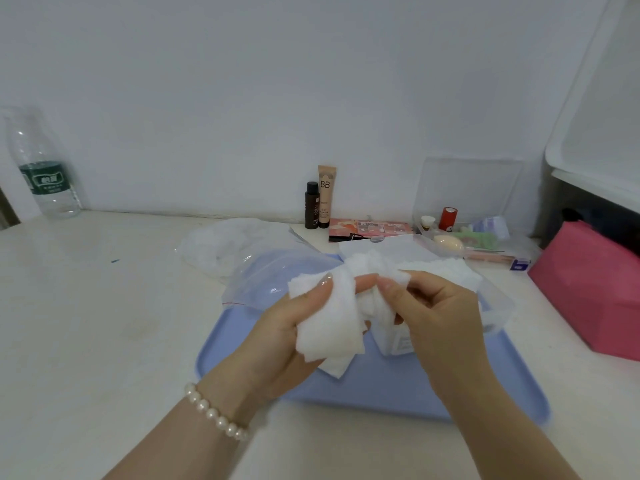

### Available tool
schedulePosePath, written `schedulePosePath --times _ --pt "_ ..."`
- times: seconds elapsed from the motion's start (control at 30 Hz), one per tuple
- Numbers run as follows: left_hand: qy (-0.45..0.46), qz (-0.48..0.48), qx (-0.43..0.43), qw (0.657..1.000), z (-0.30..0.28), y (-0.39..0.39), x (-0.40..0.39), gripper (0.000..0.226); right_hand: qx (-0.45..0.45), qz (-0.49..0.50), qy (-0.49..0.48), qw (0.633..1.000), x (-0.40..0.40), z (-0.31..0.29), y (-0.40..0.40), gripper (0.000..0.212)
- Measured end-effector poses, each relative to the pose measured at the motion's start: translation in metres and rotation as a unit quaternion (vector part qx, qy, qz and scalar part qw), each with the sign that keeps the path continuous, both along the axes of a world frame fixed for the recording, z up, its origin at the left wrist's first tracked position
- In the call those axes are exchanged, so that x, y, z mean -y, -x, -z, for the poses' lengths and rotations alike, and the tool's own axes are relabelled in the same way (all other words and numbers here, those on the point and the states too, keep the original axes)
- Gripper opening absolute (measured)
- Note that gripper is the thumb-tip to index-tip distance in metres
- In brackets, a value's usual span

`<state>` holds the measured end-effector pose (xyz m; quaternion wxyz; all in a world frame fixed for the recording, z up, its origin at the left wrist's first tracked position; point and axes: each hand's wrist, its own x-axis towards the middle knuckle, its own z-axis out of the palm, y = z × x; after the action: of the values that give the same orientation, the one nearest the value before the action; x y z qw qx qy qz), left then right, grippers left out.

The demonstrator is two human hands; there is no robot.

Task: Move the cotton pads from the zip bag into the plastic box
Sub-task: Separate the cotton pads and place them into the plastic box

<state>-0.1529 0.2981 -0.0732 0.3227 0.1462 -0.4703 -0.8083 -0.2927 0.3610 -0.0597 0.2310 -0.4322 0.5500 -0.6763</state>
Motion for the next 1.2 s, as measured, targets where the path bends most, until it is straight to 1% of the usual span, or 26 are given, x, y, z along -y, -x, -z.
schedulePosePath --times 0.03,0.1,0.17,0.23,0.33,0.43,0.47,0.5,0.57,0.6,0.67,0.73,0.8,0.83,0.87,0.93,0.97,1.0,1.03,1.07,1.1,1.13,1.17,1.2 --pt "-0.011 -0.004 -0.006 1.000 0.000 0.001 0.001 0.052 0.019 -0.007 -0.006 1.000 0.000 0.000 0.000 0.012" --pt "-0.028 -0.006 -0.029 0.999 0.000 0.000 0.004 0.067 0.097 -0.033 -0.019 0.995 0.001 -0.002 0.004 0.014" --pt "-0.028 -0.013 -0.037 0.999 0.000 -0.003 0.007 0.069 0.190 -0.052 -0.016 0.980 0.001 -0.005 0.008 0.018" --pt "-0.028 -0.017 -0.041 0.999 -0.002 -0.007 0.009 0.066 0.254 -0.041 0.005 0.966 0.001 -0.008 0.012 0.023" --pt "-0.032 -0.026 -0.048 0.998 -0.005 -0.013 0.011 0.063 0.285 -0.006 0.031 0.958 -0.001 -0.012 0.018 0.019" --pt "-0.041 -0.040 -0.067 0.996 -0.008 -0.018 0.013 0.060 0.281 -0.003 0.009 0.960 -0.003 -0.015 0.024 0.018" --pt "-0.051 -0.048 -0.075 0.995 -0.010 -0.018 0.013 0.061 0.263 -0.010 -0.011 0.965 -0.003 -0.016 0.026 0.017" --pt "-0.060 -0.060 -0.081 0.993 -0.010 -0.020 0.015 0.060 0.223 -0.022 -0.042 0.974 -0.005 -0.018 0.028 0.017" --pt "-0.065 -0.083 -0.080 0.991 -0.011 -0.022 0.017 0.046 0.074 -0.061 -0.134 0.986 -0.010 -0.020 0.032 0.015" --pt "-0.063 -0.082 -0.081 0.991 -0.013 -0.023 0.017 0.043 -0.001 -0.085 -0.181 0.980 -0.012 -0.020 0.033 0.013" --pt "-0.062 -0.065 -0.091 0.992 -0.013 -0.025 0.018 0.047 -0.102 -0.129 -0.260 0.952 -0.016 -0.020 0.029 0.012" --pt "-0.078 -0.049 -0.094 0.991 -0.010 -0.024 0.020 0.054 -0.152 -0.127 -0.309 0.930 -0.015 -0.014 0.019 0.013" --pt "-0.083 -0.037 -0.087 0.992 -0.009 -0.022 0.020 0.059 -0.182 -0.085 -0.336 0.920 -0.011 -0.005 0.011 0.016" --pt "-0.086 -0.037 -0.083 0.992 -0.008 -0.020 0.019 0.056 -0.205 -0.064 -0.349 0.912 -0.008 -0.001 0.007 0.017" --pt "-0.092 -0.041 -0.076 0.992 -0.009 -0.019 0.018 0.050 -0.245 -0.043 -0.366 0.897 -0.007 0.002 0.004 0.018" --pt "-0.103 -0.061 -0.048 0.992 -0.010 -0.016 0.015 0.042 -0.366 0.018 -0.387 0.846 -0.009 0.001 0.002 0.021" --pt "-0.107 -0.069 -0.037 0.991 -0.010 -0.016 0.014 0.043 -0.421 0.061 -0.365 0.828 -0.011 -0.001 0.002 0.024" --pt "-0.110 -0.071 -0.033 0.991 -0.010 -0.015 0.014 0.044 -0.453 0.105 -0.310 0.829 -0.013 -0.004 0.002 0.025" --pt "-0.111 -0.072 -0.032 0.991 -0.009 -0.014 0.013 0.044 -0.468 0.139 -0.227 0.843 -0.015 -0.007 0.002 0.027" --pt "-0.111 -0.072 -0.030 0.991 -0.009 -0.013 0.013 0.044 -0.461 0.163 -0.121 0.864 -0.015 -0.008 0.003 0.027" --pt "-0.109 -0.073 -0.025 0.991 -0.009 -0.013 0.013 0.044 -0.445 0.170 -0.022 0.879 -0.014 -0.009 0.004 0.024" --pt "-0.108 -0.072 -0.019 0.991 -0.008 -0.012 0.013 0.044 -0.439 0.165 0.044 0.882 -0.011 -0.006 0.005 0.021" --pt "-0.106 -0.072 -0.015 0.992 -0.007 -0.011 0.013 0.045 -0.447 0.154 0.078 0.878 -0.009 -0.002 0.005 0.024" --pt "-0.105 -0.070 -0.013 0.992 -0.007 -0.011 0.012 0.045 -0.459 0.136 0.090 0.873 -0.005 0.003 0.005 0.030"
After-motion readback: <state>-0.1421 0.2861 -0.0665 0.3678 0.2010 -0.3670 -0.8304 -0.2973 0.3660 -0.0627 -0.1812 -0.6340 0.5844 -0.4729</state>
